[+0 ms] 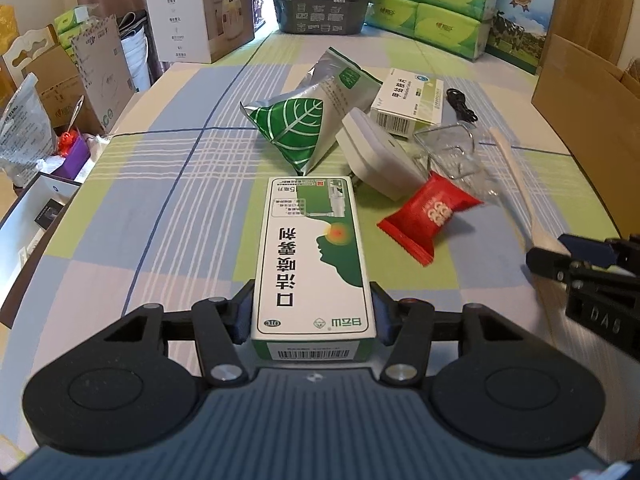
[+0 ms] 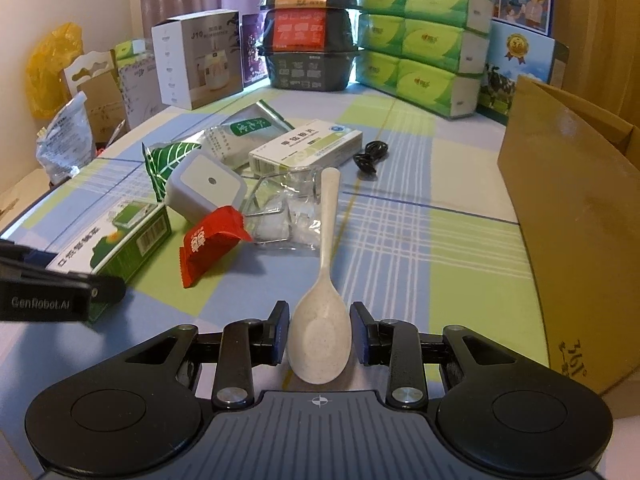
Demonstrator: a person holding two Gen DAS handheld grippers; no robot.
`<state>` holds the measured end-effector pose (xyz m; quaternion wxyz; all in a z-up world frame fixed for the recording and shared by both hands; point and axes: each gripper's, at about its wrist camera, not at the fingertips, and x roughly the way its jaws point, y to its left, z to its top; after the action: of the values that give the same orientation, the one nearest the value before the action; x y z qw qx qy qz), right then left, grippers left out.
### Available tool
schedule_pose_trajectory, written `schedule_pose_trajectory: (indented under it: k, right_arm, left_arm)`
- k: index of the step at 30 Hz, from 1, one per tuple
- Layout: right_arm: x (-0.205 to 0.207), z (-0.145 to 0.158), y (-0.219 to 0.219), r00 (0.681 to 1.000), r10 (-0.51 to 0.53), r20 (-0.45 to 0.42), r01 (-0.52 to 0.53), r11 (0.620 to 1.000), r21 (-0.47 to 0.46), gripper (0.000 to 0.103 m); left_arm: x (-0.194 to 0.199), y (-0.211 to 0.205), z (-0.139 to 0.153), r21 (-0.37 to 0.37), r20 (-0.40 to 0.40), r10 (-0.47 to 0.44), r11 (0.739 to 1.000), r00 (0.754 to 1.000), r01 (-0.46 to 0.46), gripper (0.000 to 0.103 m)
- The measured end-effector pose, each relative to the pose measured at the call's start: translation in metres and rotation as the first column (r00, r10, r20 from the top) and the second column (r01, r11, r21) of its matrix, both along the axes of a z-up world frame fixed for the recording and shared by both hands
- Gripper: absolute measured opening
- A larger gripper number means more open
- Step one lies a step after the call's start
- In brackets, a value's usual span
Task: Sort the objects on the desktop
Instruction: 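Grasp the white spoon with the right gripper while the left gripper grasps the green medicine box, then carry the spoon with the right gripper while the left gripper carries the green box toward the cardboard box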
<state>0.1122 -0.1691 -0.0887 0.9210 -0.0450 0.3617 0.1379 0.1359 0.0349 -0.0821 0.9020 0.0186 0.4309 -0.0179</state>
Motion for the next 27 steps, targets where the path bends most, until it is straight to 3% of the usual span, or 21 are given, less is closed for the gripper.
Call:
schedule_pose_trajectory:
  k: [27]
  right_arm:
    - [-0.045, 0.024, -0.027, 0.997, -0.082, 0.003, 0.082, 0.996, 0.046, 0.030]
  left_arm:
    - [-0.045, -0.022, 0.025, -0.005, 0.101, -0.029, 1.000, 0.994, 0.030, 0.051]
